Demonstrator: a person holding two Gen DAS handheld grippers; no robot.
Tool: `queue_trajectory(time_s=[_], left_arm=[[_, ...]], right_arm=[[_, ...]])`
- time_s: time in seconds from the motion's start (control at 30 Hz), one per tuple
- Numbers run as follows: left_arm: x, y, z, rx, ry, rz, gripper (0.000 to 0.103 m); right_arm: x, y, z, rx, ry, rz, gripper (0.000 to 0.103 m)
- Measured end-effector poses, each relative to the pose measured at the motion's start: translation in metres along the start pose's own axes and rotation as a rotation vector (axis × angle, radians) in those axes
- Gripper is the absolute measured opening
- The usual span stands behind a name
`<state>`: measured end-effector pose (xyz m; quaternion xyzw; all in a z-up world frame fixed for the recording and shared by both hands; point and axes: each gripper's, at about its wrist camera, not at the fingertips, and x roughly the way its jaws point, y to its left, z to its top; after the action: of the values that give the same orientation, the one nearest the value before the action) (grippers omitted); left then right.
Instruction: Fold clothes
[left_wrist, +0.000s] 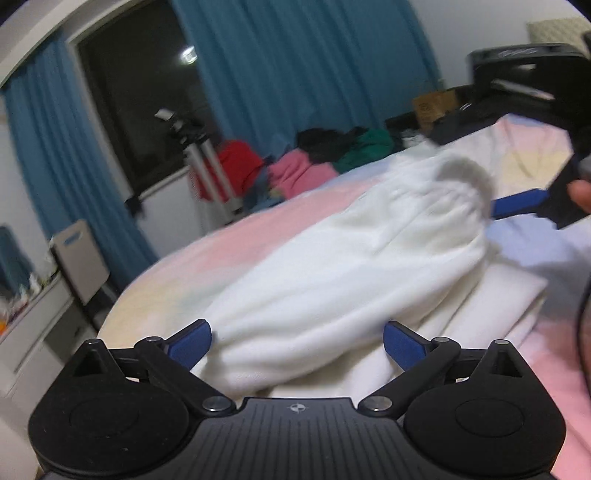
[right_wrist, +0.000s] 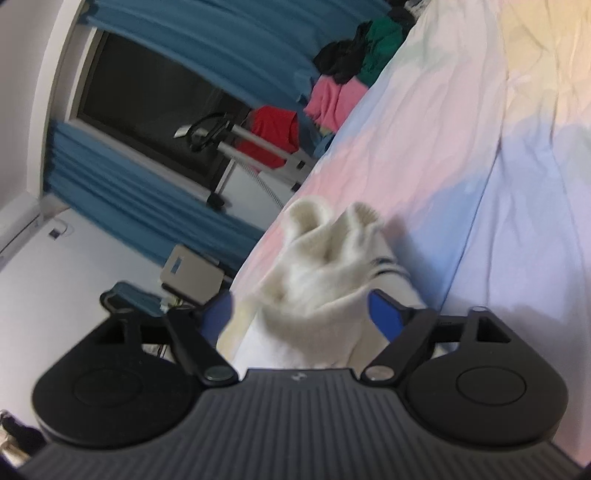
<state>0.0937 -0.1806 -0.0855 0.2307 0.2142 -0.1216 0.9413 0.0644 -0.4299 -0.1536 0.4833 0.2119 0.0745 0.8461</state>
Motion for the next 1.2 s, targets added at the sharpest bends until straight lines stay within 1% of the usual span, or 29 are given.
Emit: queue_trajectory(time_s=[0.03, 0.1, 0.17, 0.2, 0.3, 0.37, 0.4, 0.43, 0.47, 0.5, 0.53, 0.63, 0.77, 0.87, 0.93, 0.97, 1.0, 1.03, 1.07, 1.1, 1.17, 1.2], left_arm=[[0.002, 0.005, -0.003, -0.021, 0.016, -0.002, 0.100], [0.000, 0.010, -0.010, -0.049, 0.024, -0.009, 0.100], [-0.016, 0.003, -0.017, -0.056, 0.017, -0.005, 0.101], [-0.021, 0.000, -0.019, -0.057, 0.013, -0.002, 0.102], [-0.020, -0.001, -0.021, -0.071, 0.009, 0.000, 0.102], [-0.021, 0.000, -0.023, -0.068, -0.001, 0.003, 0.102], [-0.021, -0.002, -0.024, -0.052, -0.010, 0.008, 0.102], [-0.021, -0.003, -0.024, -0.037, -0.018, 0.014, 0.102], [-0.021, -0.004, -0.025, -0.022, -0.027, 0.019, 0.102], [-0.020, -0.006, -0.026, -0.007, -0.035, 0.025, 0.102], [-0.020, -0.007, -0.026, 0.008, -0.044, 0.030, 0.102], [-0.020, -0.012, -0.029, 0.058, -0.071, 0.050, 0.102], [-0.017, -0.023, -0.035, 0.153, -0.116, 0.097, 0.102], [-0.014, -0.027, -0.037, 0.197, -0.143, 0.117, 0.102], [-0.016, -0.027, -0.036, 0.198, -0.158, 0.119, 0.093], [-0.017, -0.027, -0.035, 0.195, -0.164, 0.118, 0.085], [-0.019, -0.026, -0.035, 0.191, -0.171, 0.118, 0.078], [-0.020, -0.024, -0.034, 0.178, -0.171, 0.112, 0.074], [-0.021, -0.020, -0.034, 0.153, -0.166, 0.101, 0.065], [-0.022, -0.018, -0.034, 0.140, -0.163, 0.091, 0.060], [-0.026, -0.013, -0.035, 0.140, -0.163, 0.074, 0.036], [-0.028, -0.011, -0.036, 0.140, -0.164, 0.065, 0.022]], right_arm=[[0.000, 0.002, -0.004, -0.012, 0.010, -0.007, 0.088], [0.003, 0.007, -0.010, -0.044, 0.034, -0.027, 0.088], [0.011, 0.014, -0.017, -0.103, 0.047, -0.055, 0.088], [0.016, 0.019, -0.020, -0.145, 0.046, -0.079, 0.087], [0.026, 0.029, -0.030, -0.272, 0.015, -0.172, 0.087], [0.029, 0.034, -0.035, -0.341, -0.019, -0.211, 0.077], [0.030, 0.036, -0.036, -0.364, -0.032, -0.231, 0.066], [0.029, 0.037, -0.036, -0.374, -0.040, -0.245, 0.056], [0.029, 0.037, -0.036, -0.381, -0.048, -0.257, 0.052], [0.027, 0.038, -0.035, -0.384, -0.055, -0.256, 0.046], [0.025, 0.039, -0.034, -0.385, -0.062, -0.252, 0.043], [0.015, 0.047, -0.029, -0.393, -0.094, -0.217, 0.040], [-0.004, 0.060, -0.019, -0.381, -0.173, -0.095, 0.038], [-0.019, 0.064, -0.009, -0.386, -0.225, -0.044, 0.038], [-0.022, 0.058, -0.001, -0.369, -0.238, -0.059, 0.038], [-0.020, 0.051, 0.003, -0.341, -0.227, -0.075, 0.038], [-0.018, 0.044, 0.007, -0.308, -0.213, -0.092, 0.038], [-0.015, 0.033, 0.010, -0.265, -0.189, -0.113, 0.038], [-0.012, 0.024, 0.012, -0.232, -0.168, -0.131, 0.038], [-0.009, 0.016, 0.013, -0.202, -0.148, -0.148, 0.038], [-0.006, 0.005, 0.013, -0.155, -0.128, -0.169, 0.039], [-0.006, 0.004, 0.012, -0.146, -0.124, -0.172, 0.039]])
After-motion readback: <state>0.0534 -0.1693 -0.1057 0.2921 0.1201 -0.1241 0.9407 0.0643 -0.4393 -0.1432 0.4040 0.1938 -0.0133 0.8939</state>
